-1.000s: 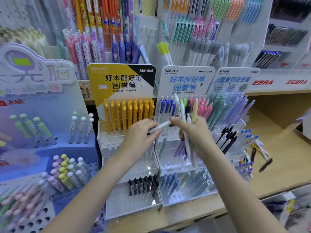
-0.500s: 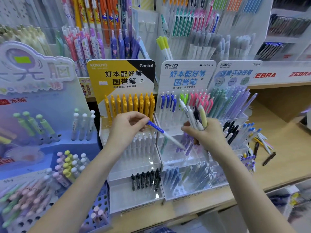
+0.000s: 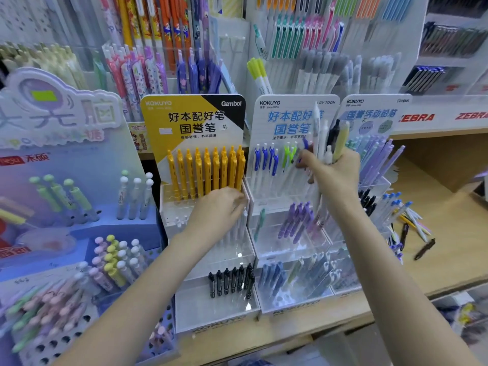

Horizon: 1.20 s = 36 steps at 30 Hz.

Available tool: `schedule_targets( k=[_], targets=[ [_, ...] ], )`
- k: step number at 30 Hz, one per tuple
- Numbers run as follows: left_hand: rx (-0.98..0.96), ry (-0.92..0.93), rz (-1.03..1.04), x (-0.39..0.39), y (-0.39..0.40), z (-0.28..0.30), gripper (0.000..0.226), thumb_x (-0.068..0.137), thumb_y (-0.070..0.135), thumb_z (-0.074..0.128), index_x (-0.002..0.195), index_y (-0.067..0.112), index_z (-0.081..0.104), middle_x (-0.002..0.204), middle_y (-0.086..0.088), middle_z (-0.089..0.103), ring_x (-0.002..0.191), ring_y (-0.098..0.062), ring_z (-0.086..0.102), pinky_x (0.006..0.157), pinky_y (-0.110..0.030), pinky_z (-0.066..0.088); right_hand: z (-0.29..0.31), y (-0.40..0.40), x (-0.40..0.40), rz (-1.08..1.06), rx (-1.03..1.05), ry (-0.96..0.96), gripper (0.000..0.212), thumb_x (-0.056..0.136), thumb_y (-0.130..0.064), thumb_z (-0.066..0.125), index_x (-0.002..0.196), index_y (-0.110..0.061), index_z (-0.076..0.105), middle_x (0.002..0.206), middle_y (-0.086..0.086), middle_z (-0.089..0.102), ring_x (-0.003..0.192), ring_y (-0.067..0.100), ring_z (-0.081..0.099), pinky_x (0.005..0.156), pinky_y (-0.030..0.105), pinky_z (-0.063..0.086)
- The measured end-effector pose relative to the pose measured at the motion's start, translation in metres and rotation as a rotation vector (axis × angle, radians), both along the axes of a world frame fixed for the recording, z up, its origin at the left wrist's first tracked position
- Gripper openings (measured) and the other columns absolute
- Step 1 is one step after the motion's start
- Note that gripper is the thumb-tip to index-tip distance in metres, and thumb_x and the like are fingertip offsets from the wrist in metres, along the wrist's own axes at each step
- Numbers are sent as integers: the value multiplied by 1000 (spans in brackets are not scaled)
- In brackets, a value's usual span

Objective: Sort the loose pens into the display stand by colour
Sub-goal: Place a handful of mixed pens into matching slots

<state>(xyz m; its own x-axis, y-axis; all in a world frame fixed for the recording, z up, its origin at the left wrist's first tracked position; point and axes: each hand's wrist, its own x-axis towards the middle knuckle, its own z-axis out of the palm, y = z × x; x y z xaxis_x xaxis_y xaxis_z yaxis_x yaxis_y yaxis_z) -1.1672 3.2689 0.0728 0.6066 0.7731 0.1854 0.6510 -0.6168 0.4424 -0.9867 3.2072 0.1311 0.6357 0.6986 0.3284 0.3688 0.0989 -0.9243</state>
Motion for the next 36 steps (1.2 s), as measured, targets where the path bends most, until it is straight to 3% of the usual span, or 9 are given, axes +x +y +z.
schedule_targets(
  k=[4, 7, 13, 17, 21, 28, 30, 33, 36],
  targets=[
    [32, 73, 15, -4, 5, -15, 33, 97, 20, 43, 126, 19, 57, 136, 4, 52, 126, -14, 44, 103, -29, 35, -11, 20, -7, -65, 69, 13, 19, 81, -7, 68, 68, -20, 64, 61, -5, 65, 62, 11, 69, 44, 21, 46],
    [41, 57, 23, -5, 6, -14, 32, 96, 21, 43, 124, 20, 59, 135, 6, 53, 125, -13, 45, 102, -30, 36, -28, 30, -14, -80, 60, -92, 16, 82, -13, 68, 70, -23, 63, 61, -9, 66, 64, 18, 69, 49, 33, 52],
    [36, 39, 21, -7, 7, -16, 32, 96, 19, 43, 124, 22, 59, 134, 7, 53, 123, -13, 46, 100, -28, 36, -62, 43, -25, -102, -112, -387, 22, 87, -24, 62, 76, -5, 57, 69, 9, 60, 64, 27, 61, 56, 44, 50],
    [42, 9, 29, -6, 9, -19, 31, 95, 18, 44, 121, 21, 61, 130, 6, 57, 119, -13, 48, 96, -29, 38, -56, 49, -38, -205, -212, -476, 22, 91, -22, 55, 76, -7, 47, 72, 6, 49, 65, 21, 45, 52, 30, 29],
    [42, -12, 32, -7, 10, -21, 31, 95, 18, 44, 120, 21, 62, 129, 6, 58, 117, -13, 49, 93, -28, 40, -52, 51, -49, -281, -301, -518, 23, 94, -24, 52, 93, -2, 56, 87, 12, 57, 77, 28, 51, 63, 34, 35],
    [25, -64, 28, -8, 9, -24, 31, 95, 17, 44, 121, 20, 61, 128, 5, 58, 117, -14, 48, 95, -28, 39, -67, 58, -58, -392, -205, -279, 25, 89, -27, 61, 89, -2, 62, 83, 11, 62, 70, 18, 49, 62, 37, 45],
    [20, -79, 33, -8, 10, -24, 31, 95, 16, 44, 122, 21, 61, 129, 5, 57, 118, -13, 47, 95, -28, 39, -69, 59, -57, -383, -216, -275, 24, 88, -27, 62, 88, -3, 62, 81, 10, 61, 70, 18, 49, 60, 34, 41],
    [-2, -68, 22, -9, 11, -23, 31, 95, 17, 44, 122, 22, 60, 130, 6, 56, 119, -13, 47, 97, -28, 38, -65, 52, -49, -314, -209, -294, 24, 87, -29, 64, 77, -7, 58, 68, 5, 56, 64, 22, 54, 54, 31, 38],
    [-70, -44, -3, -9, 13, -18, 31, 95, 19, 46, 123, 21, 59, 130, 5, 56, 120, -13, 47, 99, -29, 38, -51, 25, -46, -142, -81, -101, 28, 85, -27, 67, 69, -7, 57, 57, 4, 56, 49, 19, 57, 47, 29, 46]
  ],
)
